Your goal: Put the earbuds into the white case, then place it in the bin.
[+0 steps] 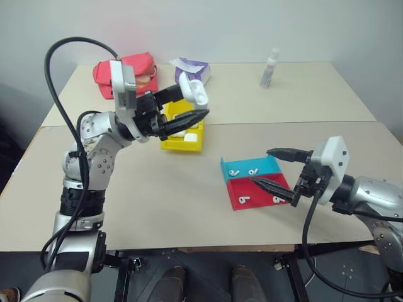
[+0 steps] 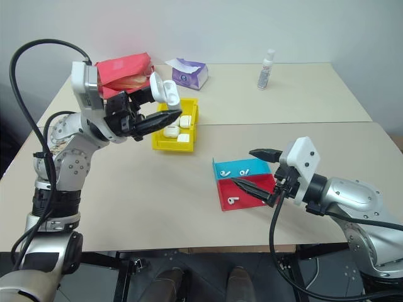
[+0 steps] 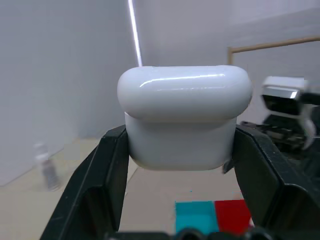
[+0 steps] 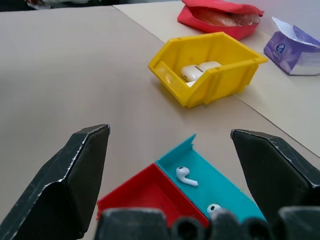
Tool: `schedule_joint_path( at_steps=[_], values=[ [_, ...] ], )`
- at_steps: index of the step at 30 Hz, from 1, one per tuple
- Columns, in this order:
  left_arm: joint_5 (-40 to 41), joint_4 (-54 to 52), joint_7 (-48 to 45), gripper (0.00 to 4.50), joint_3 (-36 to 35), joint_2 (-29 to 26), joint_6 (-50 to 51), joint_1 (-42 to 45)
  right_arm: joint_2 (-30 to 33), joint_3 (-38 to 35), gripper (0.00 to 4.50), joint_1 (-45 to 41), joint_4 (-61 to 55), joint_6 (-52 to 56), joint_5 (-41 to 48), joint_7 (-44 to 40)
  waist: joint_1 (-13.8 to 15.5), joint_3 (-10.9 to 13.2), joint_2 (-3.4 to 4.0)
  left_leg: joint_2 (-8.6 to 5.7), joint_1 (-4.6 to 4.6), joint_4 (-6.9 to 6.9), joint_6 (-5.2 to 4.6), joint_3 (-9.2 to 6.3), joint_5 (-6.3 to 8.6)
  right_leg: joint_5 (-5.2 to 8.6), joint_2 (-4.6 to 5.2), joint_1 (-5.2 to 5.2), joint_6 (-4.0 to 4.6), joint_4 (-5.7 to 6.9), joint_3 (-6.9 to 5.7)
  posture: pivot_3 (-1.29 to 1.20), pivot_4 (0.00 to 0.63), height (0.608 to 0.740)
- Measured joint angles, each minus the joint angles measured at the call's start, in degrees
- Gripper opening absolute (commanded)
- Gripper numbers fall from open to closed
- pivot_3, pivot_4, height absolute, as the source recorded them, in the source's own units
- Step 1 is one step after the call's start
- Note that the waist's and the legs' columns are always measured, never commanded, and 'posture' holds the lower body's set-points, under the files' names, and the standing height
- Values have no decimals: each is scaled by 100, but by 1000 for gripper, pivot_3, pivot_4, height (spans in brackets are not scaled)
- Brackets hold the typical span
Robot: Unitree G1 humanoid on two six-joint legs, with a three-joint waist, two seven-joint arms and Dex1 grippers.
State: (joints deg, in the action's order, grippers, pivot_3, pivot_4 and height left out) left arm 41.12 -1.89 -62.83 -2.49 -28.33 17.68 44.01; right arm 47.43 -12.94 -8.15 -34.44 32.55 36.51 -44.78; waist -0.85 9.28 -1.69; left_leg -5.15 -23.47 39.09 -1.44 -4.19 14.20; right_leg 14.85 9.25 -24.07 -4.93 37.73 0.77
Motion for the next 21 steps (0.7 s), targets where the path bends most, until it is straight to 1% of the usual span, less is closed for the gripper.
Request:
schedule_joint_path(
  at_steps=[2, 5, 7, 9, 12, 13, 18, 21],
  values=[
    [49, -97, -123, 2768, 57, 121, 18, -16, 314, -3, 4500, 16, -57, 47, -130, -19, 3, 0, 0, 0, 0, 2, 0, -1, 0, 0, -1, 2, 0, 0, -2, 0, 150, 740],
    [55, -163, -182, 2768, 145, 246, 47, -91, 592, 3, 4500, 20, -112, 164, -157, -99, 2, 0, 0, 1, 3, 4, -1, 0, 0, 0, 0, 6, 0, 0, -1, 0, 150, 740],
    [41, -175, -201, 2768, 223, 339, 71, -224, 952, 30, 4500, 11, -117, 295, -161, -258, 3, 0, 0, 2, 5, 4, -2, 1, 1, 0, -2, 8, 0, -1, -2, 0, 150, 740],
    [-25, -181, -200, 2768, 306, 385, 111, -316, 1274, 99, 4129, -38, -126, 360, -171, -453, 2, 0, 0, 2, 5, 4, -3, 1, 1, 0, -2, 8, 0, -2, -2, 0, 150, 740],
    [-55, -249, -196, 2768, 377, 427, 162, -421, 1759, 414, 3277, -271, -124, 409, -321, -836, -6, 0, 0, 4, 4, 4, -3, 1, 1, 0, -3, 7, 0, -3, -2, 0, 150, 740],
    [-55, -289, -197, 2768, 376, 425, 169, -430, 1812, 527, 3277, -359, -111, 417, -386, -894, -4, 0, 0, 4, 4, 3, -3, 0, 1, 0, -4, 7, 0, -6, -3, 0, 150, 740],
    [-53, -479, -193, 2768, 372, 393, 261, -554, 2286, 1900, 3277, -1526, 181, 772, -1116, -1305, -12, -1, 1, 5, 5, 3, -3, 3, 1, 1, -3, 1, 0, -17, -1, 0, 150, 740],
    [-53, -628, -168, 2768, 375, 394, 293, -708, 2315, 2616, 3277, -2090, 494, 987, -1528, -1668, -8, 0, 1, 5, -2, 3, -3, 3, 1, 1, -2, -2, 0, -15, -1, 0, 150, 740]
  ],
)
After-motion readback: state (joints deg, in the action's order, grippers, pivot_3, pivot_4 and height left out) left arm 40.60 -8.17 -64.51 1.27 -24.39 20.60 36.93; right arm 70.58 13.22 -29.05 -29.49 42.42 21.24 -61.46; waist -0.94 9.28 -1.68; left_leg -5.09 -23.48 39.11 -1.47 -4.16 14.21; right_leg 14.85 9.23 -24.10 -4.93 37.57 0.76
